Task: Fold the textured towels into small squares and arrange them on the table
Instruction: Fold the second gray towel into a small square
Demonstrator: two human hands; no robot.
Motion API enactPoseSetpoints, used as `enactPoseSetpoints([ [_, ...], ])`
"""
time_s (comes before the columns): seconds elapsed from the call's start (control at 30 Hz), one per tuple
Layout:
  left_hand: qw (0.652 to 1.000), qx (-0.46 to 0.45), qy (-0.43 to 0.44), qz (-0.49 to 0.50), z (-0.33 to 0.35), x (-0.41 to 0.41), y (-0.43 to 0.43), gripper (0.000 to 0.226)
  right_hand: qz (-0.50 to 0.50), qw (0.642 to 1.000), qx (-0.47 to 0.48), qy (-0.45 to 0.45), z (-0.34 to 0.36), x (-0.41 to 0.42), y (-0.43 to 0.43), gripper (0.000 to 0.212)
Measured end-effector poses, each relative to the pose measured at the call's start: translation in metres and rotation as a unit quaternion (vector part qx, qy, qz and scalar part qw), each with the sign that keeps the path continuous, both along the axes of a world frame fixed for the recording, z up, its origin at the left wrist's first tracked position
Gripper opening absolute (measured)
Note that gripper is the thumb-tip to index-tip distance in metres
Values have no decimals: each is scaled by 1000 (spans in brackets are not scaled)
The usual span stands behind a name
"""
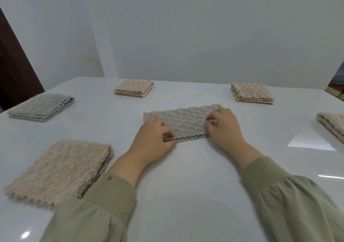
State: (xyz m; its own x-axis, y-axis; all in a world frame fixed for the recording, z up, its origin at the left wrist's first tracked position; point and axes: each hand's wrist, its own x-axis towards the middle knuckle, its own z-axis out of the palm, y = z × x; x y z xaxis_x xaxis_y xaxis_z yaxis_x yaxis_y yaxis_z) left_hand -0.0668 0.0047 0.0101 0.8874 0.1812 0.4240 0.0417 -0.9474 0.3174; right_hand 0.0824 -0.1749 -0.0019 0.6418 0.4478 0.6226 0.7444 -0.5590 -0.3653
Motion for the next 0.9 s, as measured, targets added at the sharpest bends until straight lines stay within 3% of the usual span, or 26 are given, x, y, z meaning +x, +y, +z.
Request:
enactPoseSetpoints([
  [0.13,1000,13,2,2,-4,1,2,11,115,991,-75,-5,1,-18,12,8],
  [0.27,1000,6,-19,-3,-5,1,3,5,130,986,-104,-13,3,-19,11,15],
  [0.4,998,15,-60,-21,-2,1,2,3,147,984,-102,-23,6,-21,10,5],
  [0.6,998,18,35,-43,0,-1,0,8,143,980,-132,-36,5,-24,9,5],
  [0.73,998,13,39,-36,1,0,0,7,141,980,-134,-41,4,-27,11,21],
  [0.9,999,0,36,-37,-2,1,2,10,78,990,-116,10,4,-25,4,20],
])
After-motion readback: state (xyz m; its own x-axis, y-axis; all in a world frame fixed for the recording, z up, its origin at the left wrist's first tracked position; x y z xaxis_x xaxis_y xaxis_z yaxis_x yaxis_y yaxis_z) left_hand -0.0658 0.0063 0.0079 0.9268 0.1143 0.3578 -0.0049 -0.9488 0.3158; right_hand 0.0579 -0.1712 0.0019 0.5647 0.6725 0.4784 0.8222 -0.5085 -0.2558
